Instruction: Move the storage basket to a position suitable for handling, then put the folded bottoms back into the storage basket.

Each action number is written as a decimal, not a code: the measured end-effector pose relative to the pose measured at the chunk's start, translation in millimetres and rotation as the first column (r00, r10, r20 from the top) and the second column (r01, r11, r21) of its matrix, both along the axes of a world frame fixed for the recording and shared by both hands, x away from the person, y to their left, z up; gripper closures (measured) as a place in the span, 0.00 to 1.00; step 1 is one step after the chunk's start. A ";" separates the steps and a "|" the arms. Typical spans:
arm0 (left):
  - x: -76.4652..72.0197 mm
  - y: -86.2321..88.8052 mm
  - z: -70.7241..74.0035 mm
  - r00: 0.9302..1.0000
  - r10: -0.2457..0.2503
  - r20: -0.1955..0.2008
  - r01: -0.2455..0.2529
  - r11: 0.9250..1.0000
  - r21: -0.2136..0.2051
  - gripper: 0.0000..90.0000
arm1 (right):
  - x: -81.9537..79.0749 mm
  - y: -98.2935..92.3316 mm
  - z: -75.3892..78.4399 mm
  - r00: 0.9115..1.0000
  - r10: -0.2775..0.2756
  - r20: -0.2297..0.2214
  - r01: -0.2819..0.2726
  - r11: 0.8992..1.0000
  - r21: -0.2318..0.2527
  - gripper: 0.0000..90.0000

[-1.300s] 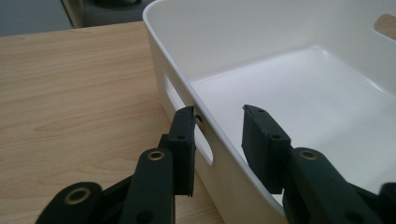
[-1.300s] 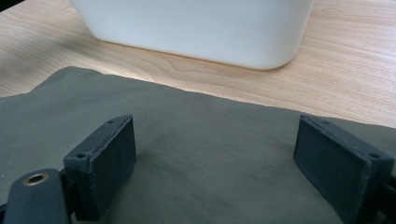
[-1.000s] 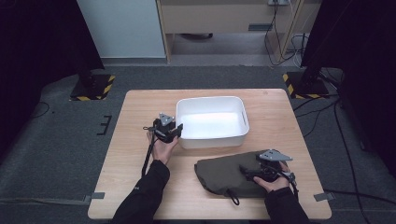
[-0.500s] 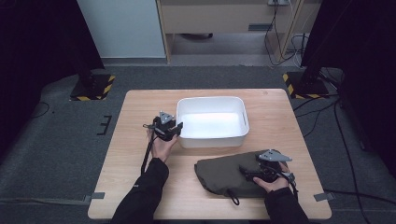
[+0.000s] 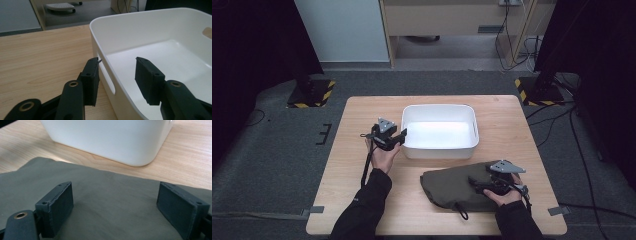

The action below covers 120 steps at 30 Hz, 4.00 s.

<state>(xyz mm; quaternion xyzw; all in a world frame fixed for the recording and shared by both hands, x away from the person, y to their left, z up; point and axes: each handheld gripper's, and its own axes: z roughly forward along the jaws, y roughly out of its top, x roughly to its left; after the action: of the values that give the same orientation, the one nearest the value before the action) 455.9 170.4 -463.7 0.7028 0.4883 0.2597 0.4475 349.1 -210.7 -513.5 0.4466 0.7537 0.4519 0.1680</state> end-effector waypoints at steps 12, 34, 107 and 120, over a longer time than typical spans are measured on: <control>-49.7 7.3 16.3 0.996 -0.080 0.041 0.081 0.996 -0.022 0.53 | 0.8 -7.3 10.0 0.999 -0.022 0.049 0.020 0.999 0.037 0.16; -103.6 -15.0 -21.7 0.964 -0.245 -0.101 0.246 0.969 0.002 0.42 | -0.1 -32.6 17.1 0.996 -0.063 0.070 0.061 0.998 0.031 0.12; -95.6 -27.9 -58.5 0.947 -0.191 -0.260 0.213 0.975 0.059 0.39 | -3.3 -24.7 -13.0 0.994 -0.074 -0.076 0.077 0.996 0.035 0.28; -114.6 -32.7 -51.5 0.950 -0.194 -0.244 0.199 0.980 -0.003 0.23 | -3.1 -33.0 -13.9 0.992 -0.097 -0.080 0.100 0.994 0.031 0.15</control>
<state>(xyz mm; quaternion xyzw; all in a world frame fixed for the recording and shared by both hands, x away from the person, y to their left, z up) 341.3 137.7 -515.1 0.7791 0.4643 0.1310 0.4004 346.1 -243.6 -527.4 0.5035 0.7286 0.4385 0.1527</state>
